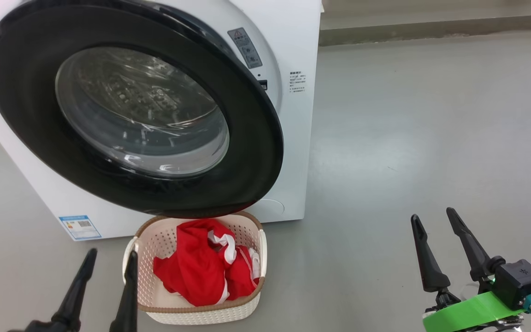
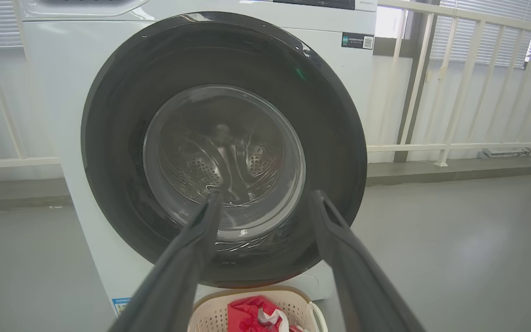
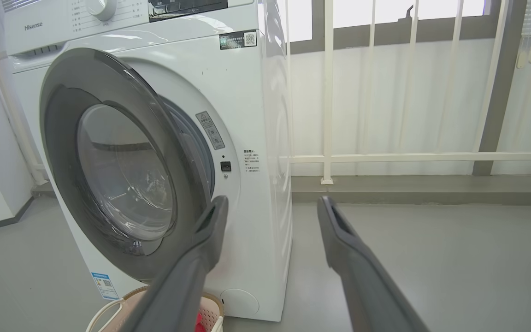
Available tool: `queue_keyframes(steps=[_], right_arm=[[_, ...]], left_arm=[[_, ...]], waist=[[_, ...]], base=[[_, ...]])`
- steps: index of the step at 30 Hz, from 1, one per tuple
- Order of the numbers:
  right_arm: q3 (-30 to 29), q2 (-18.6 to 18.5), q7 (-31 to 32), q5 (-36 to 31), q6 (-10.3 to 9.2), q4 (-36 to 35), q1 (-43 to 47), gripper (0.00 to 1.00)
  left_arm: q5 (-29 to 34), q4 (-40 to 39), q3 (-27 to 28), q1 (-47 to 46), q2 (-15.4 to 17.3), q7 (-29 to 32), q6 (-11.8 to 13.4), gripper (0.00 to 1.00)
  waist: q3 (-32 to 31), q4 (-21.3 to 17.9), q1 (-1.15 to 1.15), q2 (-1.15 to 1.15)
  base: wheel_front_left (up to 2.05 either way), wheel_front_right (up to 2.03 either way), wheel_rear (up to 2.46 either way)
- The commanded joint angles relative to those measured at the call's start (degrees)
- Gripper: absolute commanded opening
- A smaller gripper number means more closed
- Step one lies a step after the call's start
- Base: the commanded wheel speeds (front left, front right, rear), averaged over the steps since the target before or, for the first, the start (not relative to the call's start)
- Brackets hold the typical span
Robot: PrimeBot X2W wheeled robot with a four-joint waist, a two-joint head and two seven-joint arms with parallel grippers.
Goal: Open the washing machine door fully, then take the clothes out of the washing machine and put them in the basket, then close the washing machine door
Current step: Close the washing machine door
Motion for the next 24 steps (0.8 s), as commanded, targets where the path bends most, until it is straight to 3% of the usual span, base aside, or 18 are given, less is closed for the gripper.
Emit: queue_keyframes(steps=[1,8,21,22,23,24], right_arm=[[0.7,-0.2,-0.3,0.4,0.20,-1.7,-0.9,1.00],[0.0,-0.2,-0.3,0.5,0.20,-2.3,0.3,1.00],[0.5,-0.2,-0.3,0.8,0.20,-2.0,0.7,1.00],[0.6,-0.2,-0.3,0.7,0.20,-1.9,0.6,0.92],[0.9,-0.2,-0.3,0.5,0.20,-1.6,0.5,0.73],[1.1,-0.2,-0.3,0.2,0.20,-1.3,0.4,0.49]], left_arm=[[1.3,-1.4,2.8,-0.9,0.5,-0.7,0.5,1.00],[4.0,-1.5,6.3,2.6,-2.2,-0.7,0.2,1.00],[7.6,-0.4,8.5,3.2,-6.0,-0.7,-3.1,1.00],[7.8,-0.3,8.6,3.2,-6.2,-0.7,-3.3,1.00],[7.9,-0.2,8.7,3.1,-6.3,-0.7,-3.6,1.00],[8.1,-0.1,8.8,3.0,-6.5,-0.7,-3.8,1.00]], waist=[[-0.1,0.0,0.00,0.00],[-0.3,0.3,0.00,0.00],[0.0,2.1,0.00,0.00],[0.0,2.3,0.00,0.00],[0.1,2.5,0.00,0.00],[0.1,2.8,0.00,0.00]], base=[[0.00,0.00,0.00],[0.00,0.00,0.00],[0.00,0.00,0.00],[0.00,0.00,0.00],[0.00,0.00,0.00],[0.00,0.00,0.00]])
